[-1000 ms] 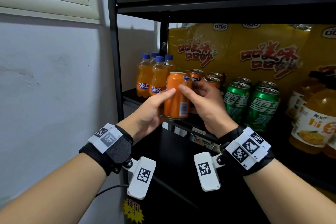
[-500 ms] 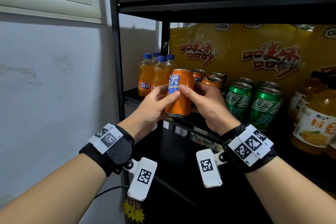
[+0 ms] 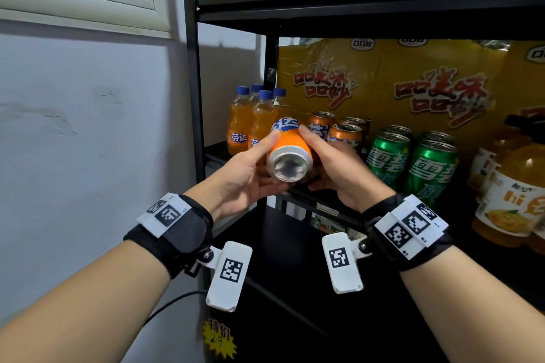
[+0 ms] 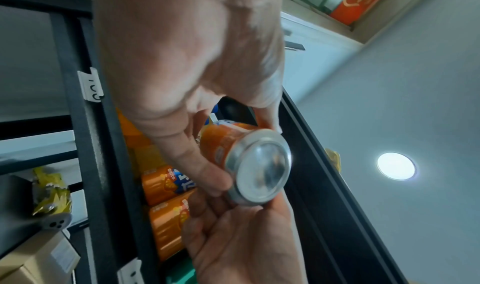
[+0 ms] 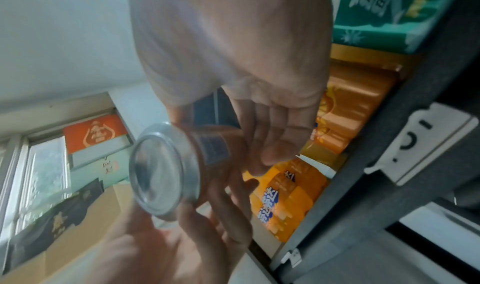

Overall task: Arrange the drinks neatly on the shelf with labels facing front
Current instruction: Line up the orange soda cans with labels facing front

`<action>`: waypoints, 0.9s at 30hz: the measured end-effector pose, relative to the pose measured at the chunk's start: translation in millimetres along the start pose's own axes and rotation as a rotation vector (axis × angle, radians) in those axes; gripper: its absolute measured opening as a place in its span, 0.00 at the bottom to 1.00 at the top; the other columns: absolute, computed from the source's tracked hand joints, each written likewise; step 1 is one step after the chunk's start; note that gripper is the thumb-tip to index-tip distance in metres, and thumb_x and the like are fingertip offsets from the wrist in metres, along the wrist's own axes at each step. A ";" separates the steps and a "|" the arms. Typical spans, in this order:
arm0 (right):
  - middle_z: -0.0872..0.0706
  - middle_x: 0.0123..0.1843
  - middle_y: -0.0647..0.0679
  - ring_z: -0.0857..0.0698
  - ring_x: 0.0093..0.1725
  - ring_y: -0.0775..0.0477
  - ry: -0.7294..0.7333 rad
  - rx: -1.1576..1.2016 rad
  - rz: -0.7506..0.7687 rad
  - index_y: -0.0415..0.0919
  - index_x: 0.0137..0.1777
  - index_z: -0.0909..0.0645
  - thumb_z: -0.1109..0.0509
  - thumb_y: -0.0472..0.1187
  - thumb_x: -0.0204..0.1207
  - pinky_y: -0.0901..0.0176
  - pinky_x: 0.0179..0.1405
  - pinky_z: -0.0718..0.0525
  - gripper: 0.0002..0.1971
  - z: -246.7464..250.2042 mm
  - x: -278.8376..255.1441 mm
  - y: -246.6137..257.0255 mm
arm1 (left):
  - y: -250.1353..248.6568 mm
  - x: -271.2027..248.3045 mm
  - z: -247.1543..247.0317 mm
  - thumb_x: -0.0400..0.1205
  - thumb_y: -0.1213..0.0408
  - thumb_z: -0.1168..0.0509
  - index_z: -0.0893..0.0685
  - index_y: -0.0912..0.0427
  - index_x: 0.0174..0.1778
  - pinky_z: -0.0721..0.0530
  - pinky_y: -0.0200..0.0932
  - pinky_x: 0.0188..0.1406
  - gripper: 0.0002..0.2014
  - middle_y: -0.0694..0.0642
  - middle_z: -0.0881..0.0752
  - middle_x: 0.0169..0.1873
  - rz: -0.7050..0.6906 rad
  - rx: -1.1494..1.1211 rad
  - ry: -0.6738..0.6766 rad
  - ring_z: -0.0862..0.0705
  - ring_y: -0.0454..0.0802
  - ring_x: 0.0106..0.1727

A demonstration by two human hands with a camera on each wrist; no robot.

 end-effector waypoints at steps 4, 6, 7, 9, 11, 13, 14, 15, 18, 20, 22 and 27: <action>0.07 0.36 0.43 0.10 0.31 0.44 0.039 -0.099 -0.092 0.40 0.44 0.11 0.38 0.81 0.73 0.58 0.30 0.17 0.41 -4.2 -5.2 -6.6 | 3.8 2.9 3.5 0.67 0.27 0.28 0.10 0.57 0.57 0.11 0.38 0.27 0.37 0.56 0.09 0.42 0.105 -0.013 -0.083 0.10 0.46 0.35; 0.07 0.35 0.43 0.10 0.30 0.43 0.021 -0.165 -0.100 0.38 0.43 0.10 0.44 0.82 0.74 0.59 0.30 0.18 0.44 -4.3 -6.6 -8.1 | 5.9 3.3 1.9 0.67 0.27 0.25 0.09 0.57 0.52 0.12 0.38 0.22 0.35 0.55 0.10 0.39 0.155 -0.065 -0.112 0.11 0.46 0.31; 0.07 0.35 0.42 0.10 0.30 0.43 0.006 -0.184 -0.096 0.37 0.42 0.10 0.45 0.82 0.75 0.60 0.28 0.19 0.45 -3.7 -7.2 -8.2 | 7.0 3.3 0.4 0.67 0.28 0.24 0.09 0.57 0.52 0.13 0.38 0.21 0.35 0.55 0.11 0.40 0.173 -0.091 -0.123 0.12 0.46 0.30; 0.07 0.34 0.42 0.10 0.29 0.43 -0.021 -0.203 -0.082 0.36 0.40 0.10 0.46 0.81 0.76 0.62 0.24 0.20 0.46 -0.2 -7.3 -7.3 | 7.8 3.6 -2.7 0.66 0.29 0.23 0.09 0.56 0.53 0.14 0.38 0.19 0.34 0.55 0.12 0.42 0.192 -0.129 -0.141 0.14 0.46 0.30; 0.07 0.34 0.41 0.10 0.27 0.43 -0.036 -0.202 -0.076 0.34 0.41 0.09 0.46 0.82 0.76 0.64 0.22 0.21 0.47 2.7 -6.3 -6.1 | 7.0 4.4 -4.2 0.67 0.30 0.22 0.10 0.57 0.53 0.14 0.38 0.19 0.33 0.56 0.12 0.41 0.190 -0.148 -0.151 0.14 0.46 0.29; 0.07 0.34 0.40 0.11 0.27 0.42 -0.044 -0.188 -0.082 0.33 0.43 0.09 0.46 0.83 0.74 0.65 0.20 0.22 0.49 4.7 -5.7 -5.7 | 5.7 5.9 -5.5 0.67 0.32 0.21 0.10 0.58 0.52 0.13 0.39 0.19 0.33 0.57 0.12 0.40 0.185 -0.147 -0.143 0.13 0.47 0.29; 0.07 0.34 0.40 0.11 0.27 0.42 -0.046 -0.183 -0.087 0.33 0.44 0.10 0.46 0.84 0.73 0.65 0.20 0.22 0.50 5.4 -5.2 -6.2 | 5.1 6.9 -5.7 0.67 0.32 0.21 0.10 0.58 0.52 0.13 0.39 0.20 0.32 0.57 0.11 0.40 0.179 -0.134 -0.135 0.13 0.48 0.29; 0.07 0.34 0.40 0.10 0.26 0.42 -0.050 -0.179 -0.092 0.32 0.45 0.10 0.48 0.84 0.73 0.65 0.20 0.21 0.51 6.1 -5.4 -6.2 | 4.3 7.4 -5.8 0.67 0.33 0.21 0.09 0.58 0.52 0.13 0.40 0.20 0.32 0.57 0.11 0.40 0.169 -0.110 -0.127 0.12 0.48 0.30; 0.06 0.42 0.39 0.07 0.33 0.42 -0.093 -0.141 -0.082 0.38 0.54 0.12 0.52 0.85 0.73 0.56 0.25 0.13 0.50 10.6 -7.1 -3.4 | 0.4 9.8 -2.3 0.70 0.37 0.21 0.11 0.58 0.58 0.10 0.43 0.29 0.31 0.57 0.07 0.46 0.048 0.070 -0.116 0.07 0.50 0.36; 0.06 0.50 0.45 0.06 0.45 0.45 -0.092 -0.125 0.014 0.48 0.56 0.12 0.49 0.85 0.72 0.48 0.42 0.07 0.43 9.5 -10.1 5.1 | -3.1 9.7 0.5 0.72 0.43 0.19 0.16 0.57 0.68 0.07 0.54 0.40 0.33 0.60 0.08 0.56 -0.093 0.177 -0.117 0.05 0.54 0.46; 0.06 0.52 0.51 0.07 0.51 0.51 -0.047 -0.131 0.165 0.52 0.54 0.12 0.41 0.78 0.76 0.47 0.53 0.07 0.32 4.1 -14.6 15.0 | -3.6 8.8 4.3 0.68 0.49 0.17 0.20 0.54 0.73 0.07 0.65 0.47 0.37 0.61 0.10 0.62 -0.207 0.213 -0.116 0.06 0.58 0.55; 0.06 0.58 0.54 0.09 0.59 0.56 -0.055 -0.196 0.332 0.47 0.68 0.14 0.13 0.45 0.70 0.52 0.66 0.12 0.26 3.2 -16.9 25.4 | -6.4 7.5 6.9 0.69 0.61 0.18 0.20 0.47 0.77 0.12 0.58 0.65 0.38 0.53 0.11 0.65 -0.405 0.383 -0.014 0.13 0.54 0.69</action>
Point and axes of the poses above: each hand's wrist, its own x-axis towards the middle knuckle, its own z-axis out of the back of the hand, y = z × x, the point moved 6 cm from there along x, towards the middle knuckle
